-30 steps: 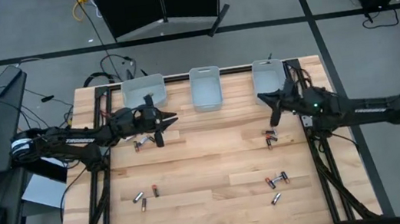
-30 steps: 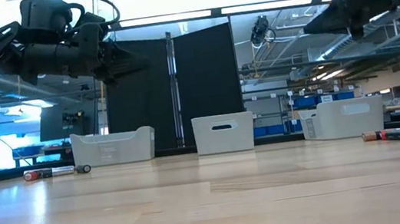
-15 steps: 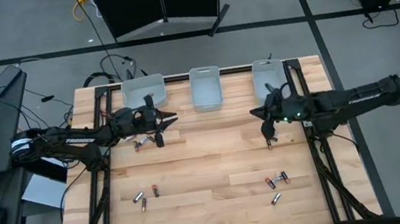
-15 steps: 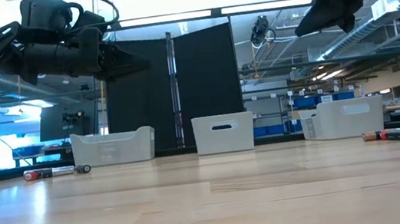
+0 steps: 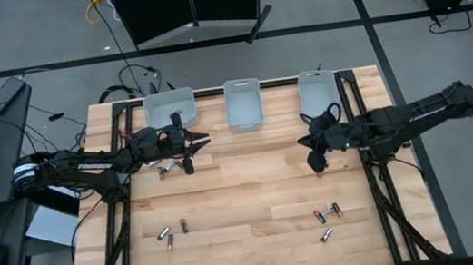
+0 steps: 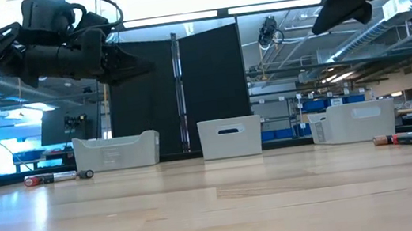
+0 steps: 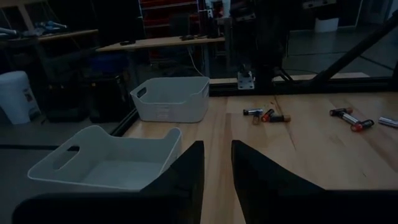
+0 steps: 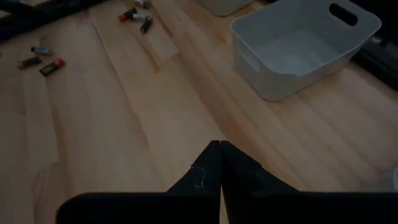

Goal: Sort batteries
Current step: Put the black silver battery into the right bin, then put the black orange battery into the middle bin

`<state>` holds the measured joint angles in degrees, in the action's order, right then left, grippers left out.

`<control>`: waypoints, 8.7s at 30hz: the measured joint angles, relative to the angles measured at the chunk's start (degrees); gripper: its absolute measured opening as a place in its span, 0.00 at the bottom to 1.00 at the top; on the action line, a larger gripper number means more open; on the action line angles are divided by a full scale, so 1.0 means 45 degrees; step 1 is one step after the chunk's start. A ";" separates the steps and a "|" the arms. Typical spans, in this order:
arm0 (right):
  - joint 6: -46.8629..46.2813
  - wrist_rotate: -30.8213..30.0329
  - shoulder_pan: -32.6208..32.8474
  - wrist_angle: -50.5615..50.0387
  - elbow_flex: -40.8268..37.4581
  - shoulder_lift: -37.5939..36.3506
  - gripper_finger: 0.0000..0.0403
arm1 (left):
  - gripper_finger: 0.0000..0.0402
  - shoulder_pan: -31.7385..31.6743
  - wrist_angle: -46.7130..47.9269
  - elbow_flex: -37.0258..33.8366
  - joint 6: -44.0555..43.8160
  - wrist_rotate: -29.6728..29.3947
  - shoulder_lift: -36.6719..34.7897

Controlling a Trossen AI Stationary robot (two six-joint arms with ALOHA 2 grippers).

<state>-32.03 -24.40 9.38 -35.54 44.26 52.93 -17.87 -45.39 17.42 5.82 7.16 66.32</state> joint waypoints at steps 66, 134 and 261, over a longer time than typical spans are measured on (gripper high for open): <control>-1.0611 0.3011 0.0433 -0.6517 -0.0014 0.3160 0.22 | 0.22 0.0000 -0.0019 0.0003 -0.0017 0.0000 0.0005; -0.5705 0.3143 -0.4370 -0.1337 -0.3140 0.3235 0.14 | 0.22 -0.0002 0.0015 0.0003 0.0031 0.0000 0.0005; -0.6947 -0.0369 0.3843 -0.2683 0.0522 0.2594 0.09 | 0.19 0.0016 0.1085 0.0003 -0.0450 0.0440 0.0005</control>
<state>-63.29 -26.06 26.68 -47.62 46.61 64.60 -17.80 -40.50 17.43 3.79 9.14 66.35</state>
